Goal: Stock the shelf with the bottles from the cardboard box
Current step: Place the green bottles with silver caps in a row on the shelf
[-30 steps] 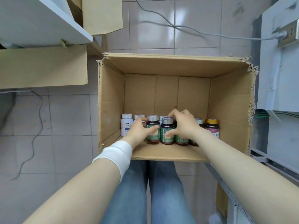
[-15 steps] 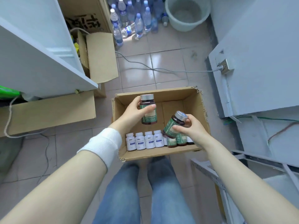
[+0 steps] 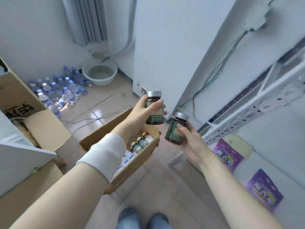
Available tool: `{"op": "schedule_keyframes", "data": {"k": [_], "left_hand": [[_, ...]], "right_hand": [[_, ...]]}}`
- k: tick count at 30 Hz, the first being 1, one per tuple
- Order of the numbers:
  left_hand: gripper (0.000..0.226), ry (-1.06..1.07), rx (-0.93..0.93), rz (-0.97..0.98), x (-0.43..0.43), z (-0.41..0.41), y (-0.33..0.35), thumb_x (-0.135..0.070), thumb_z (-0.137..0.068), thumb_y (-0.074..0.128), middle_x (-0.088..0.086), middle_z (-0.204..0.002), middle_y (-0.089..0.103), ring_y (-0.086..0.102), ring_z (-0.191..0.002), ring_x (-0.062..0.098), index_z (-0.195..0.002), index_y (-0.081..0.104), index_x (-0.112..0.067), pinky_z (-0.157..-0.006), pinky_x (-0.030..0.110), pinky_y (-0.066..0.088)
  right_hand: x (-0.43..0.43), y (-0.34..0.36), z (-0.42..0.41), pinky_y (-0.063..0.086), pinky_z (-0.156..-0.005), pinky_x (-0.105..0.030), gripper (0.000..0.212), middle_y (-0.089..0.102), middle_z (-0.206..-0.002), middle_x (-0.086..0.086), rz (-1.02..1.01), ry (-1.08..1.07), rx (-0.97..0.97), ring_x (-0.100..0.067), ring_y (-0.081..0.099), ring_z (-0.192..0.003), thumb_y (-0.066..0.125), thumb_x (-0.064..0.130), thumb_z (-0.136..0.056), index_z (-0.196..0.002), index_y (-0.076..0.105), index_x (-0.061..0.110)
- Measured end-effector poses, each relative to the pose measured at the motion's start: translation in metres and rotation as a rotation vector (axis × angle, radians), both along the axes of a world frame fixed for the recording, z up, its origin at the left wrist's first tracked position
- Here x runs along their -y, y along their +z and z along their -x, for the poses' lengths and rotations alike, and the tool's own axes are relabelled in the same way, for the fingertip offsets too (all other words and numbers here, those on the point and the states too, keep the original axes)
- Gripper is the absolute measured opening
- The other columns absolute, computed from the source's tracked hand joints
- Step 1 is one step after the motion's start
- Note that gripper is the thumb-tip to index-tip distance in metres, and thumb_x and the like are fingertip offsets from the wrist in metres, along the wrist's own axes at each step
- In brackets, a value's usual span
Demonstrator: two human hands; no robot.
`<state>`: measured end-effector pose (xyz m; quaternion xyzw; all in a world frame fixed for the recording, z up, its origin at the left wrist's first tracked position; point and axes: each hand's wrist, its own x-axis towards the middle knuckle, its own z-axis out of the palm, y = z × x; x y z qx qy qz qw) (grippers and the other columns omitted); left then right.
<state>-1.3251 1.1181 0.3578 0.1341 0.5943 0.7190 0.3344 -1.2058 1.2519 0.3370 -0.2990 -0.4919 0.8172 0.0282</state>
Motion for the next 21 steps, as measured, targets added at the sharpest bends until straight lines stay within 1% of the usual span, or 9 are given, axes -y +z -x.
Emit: {"op": "schedule_keyframes", "data": {"k": [3,6,9,12,14,15,16,18,21], "left_hand": [[0.011,-0.082,-0.078,-0.029,-0.037,-0.043,0.045,-0.028,-0.094,0.05,0.006,-0.092,0.064,0.068,-0.074,0.017,-0.1,0.05,-0.019,-0.065,0.034,0.057],[0.015,-0.189,-0.117,-0.081,-0.074,-0.098,0.087,-0.031,-0.097,0.043,0.004,-0.088,0.064,0.067,-0.067,0.012,-0.1,0.049,-0.017,-0.063,0.03,0.057],[0.017,-0.284,-0.15,-0.116,-0.116,-0.167,0.121,-0.035,-0.096,0.043,0.004,-0.086,0.065,0.066,-0.07,0.016,-0.096,0.051,-0.02,-0.067,0.033,0.057],[0.027,-0.38,-0.162,-0.17,-0.164,-0.256,0.149,-0.038,-0.097,0.041,0.004,-0.083,0.067,0.068,-0.062,0.013,-0.102,0.054,-0.015,-0.062,0.031,0.057],[0.03,-0.455,-0.171,-0.193,-0.197,-0.321,0.165,-0.037,-0.096,0.042,0.004,-0.083,0.067,0.068,-0.061,0.012,-0.105,0.055,-0.012,-0.058,0.028,0.057],[0.028,-0.496,-0.177,-0.209,-0.213,-0.352,0.173,-0.037,-0.096,0.043,0.004,-0.082,0.067,0.068,-0.061,0.012,-0.104,0.056,-0.012,-0.058,0.028,0.057],[0.027,-0.534,-0.176,-0.222,-0.228,-0.382,0.18,-0.036,-0.096,0.044,0.003,-0.081,0.068,0.068,-0.061,0.013,-0.102,0.057,-0.013,-0.059,0.028,0.057],[0.027,-0.605,-0.174,-0.237,-0.255,-0.438,0.197,-0.036,-0.096,0.046,0.001,-0.08,0.07,0.069,-0.063,0.013,-0.1,0.058,-0.013,-0.061,0.029,0.058],[0.027,-0.713,-0.215,-0.247,-0.29,-0.509,0.221,-0.036,-0.096,0.045,0.002,-0.085,0.069,0.069,-0.063,0.011,-0.101,0.057,-0.012,-0.062,0.027,0.058]], "right_hand": [[-0.018,0.036,-0.056,0.051,-0.081,-0.038,0.02,0.065,-0.105,-0.014,-0.029,-0.105,-0.039,-0.028,0.062,-0.09,0.046,0.013,-0.094,-0.114,0.048,0.014],[-0.037,0.063,-0.123,0.052,-0.077,-0.037,0.02,0.071,-0.093,-0.008,-0.059,-0.181,-0.071,-0.022,0.067,-0.08,0.046,0.019,-0.094,-0.112,0.048,0.012],[-0.062,0.089,-0.205,0.055,-0.075,-0.041,0.032,0.068,-0.099,-0.01,-0.037,-0.258,-0.119,-0.023,0.066,-0.085,0.055,0.022,-0.08,-0.11,0.051,0.011],[-0.089,0.115,-0.301,0.058,-0.069,-0.038,0.041,0.066,-0.103,-0.01,-0.069,-0.301,-0.175,-0.026,0.063,-0.091,0.057,0.016,-0.073,-0.113,0.052,0.01],[-0.107,0.133,-0.37,0.058,-0.076,-0.04,0.041,0.067,-0.102,-0.008,-0.118,-0.34,-0.2,-0.022,0.065,-0.089,0.058,0.014,-0.073,-0.113,0.053,0.011],[-0.117,0.141,-0.404,0.057,-0.079,-0.04,0.043,0.067,-0.102,-0.008,-0.15,-0.367,-0.212,-0.021,0.066,-0.09,0.063,0.016,-0.072,-0.113,0.053,0.012],[-0.126,0.148,-0.435,0.058,-0.079,-0.039,0.05,0.069,-0.102,-0.007,-0.18,-0.393,-0.229,-0.021,0.067,-0.091,0.073,0.022,-0.067,-0.113,0.055,0.013],[-0.142,0.161,-0.493,0.058,-0.079,-0.037,0.072,0.07,-0.104,-0.006,-0.229,-0.448,-0.262,-0.02,0.067,-0.095,0.089,0.034,-0.047,-0.11,0.059,0.016],[-0.164,0.178,-0.568,0.057,-0.081,-0.034,0.081,0.07,-0.104,-0.005,-0.286,-0.537,-0.289,-0.019,0.065,-0.096,0.092,0.039,-0.038,-0.109,0.061,0.014]]}}
